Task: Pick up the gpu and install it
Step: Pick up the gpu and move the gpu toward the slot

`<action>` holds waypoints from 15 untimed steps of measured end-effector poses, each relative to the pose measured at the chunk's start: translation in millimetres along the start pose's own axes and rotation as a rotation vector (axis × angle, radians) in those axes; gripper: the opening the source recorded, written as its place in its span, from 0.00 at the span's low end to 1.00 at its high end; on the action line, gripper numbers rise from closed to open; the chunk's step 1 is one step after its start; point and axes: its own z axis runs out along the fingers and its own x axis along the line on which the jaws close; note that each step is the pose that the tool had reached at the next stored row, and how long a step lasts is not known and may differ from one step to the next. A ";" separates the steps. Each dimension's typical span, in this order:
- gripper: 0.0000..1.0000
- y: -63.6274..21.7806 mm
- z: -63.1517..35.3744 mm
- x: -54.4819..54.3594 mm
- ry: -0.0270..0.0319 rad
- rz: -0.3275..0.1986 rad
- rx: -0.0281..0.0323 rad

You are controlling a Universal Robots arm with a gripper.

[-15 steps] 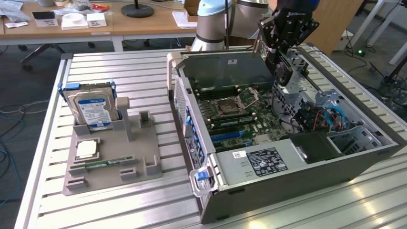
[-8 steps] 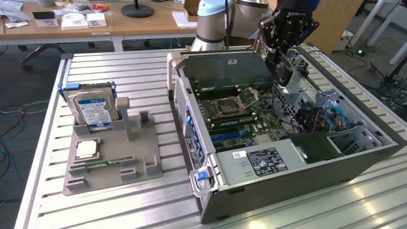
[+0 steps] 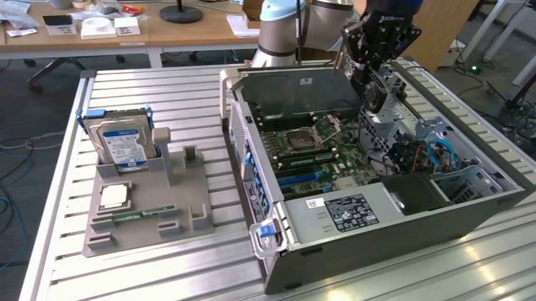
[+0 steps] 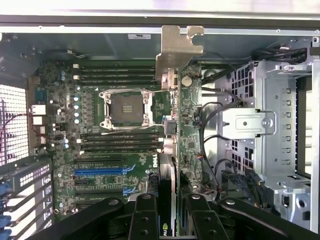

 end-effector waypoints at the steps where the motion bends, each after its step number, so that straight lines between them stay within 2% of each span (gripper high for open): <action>1: 0.26 0.1 0.1 -1.6 0.0000 0.000 0.0000; 13: 0.26 1.1 2.0 -26.5 0.0000 0.000 -0.0001; 15: 0.26 1.1 2.0 -27.9 0.0000 0.000 0.0000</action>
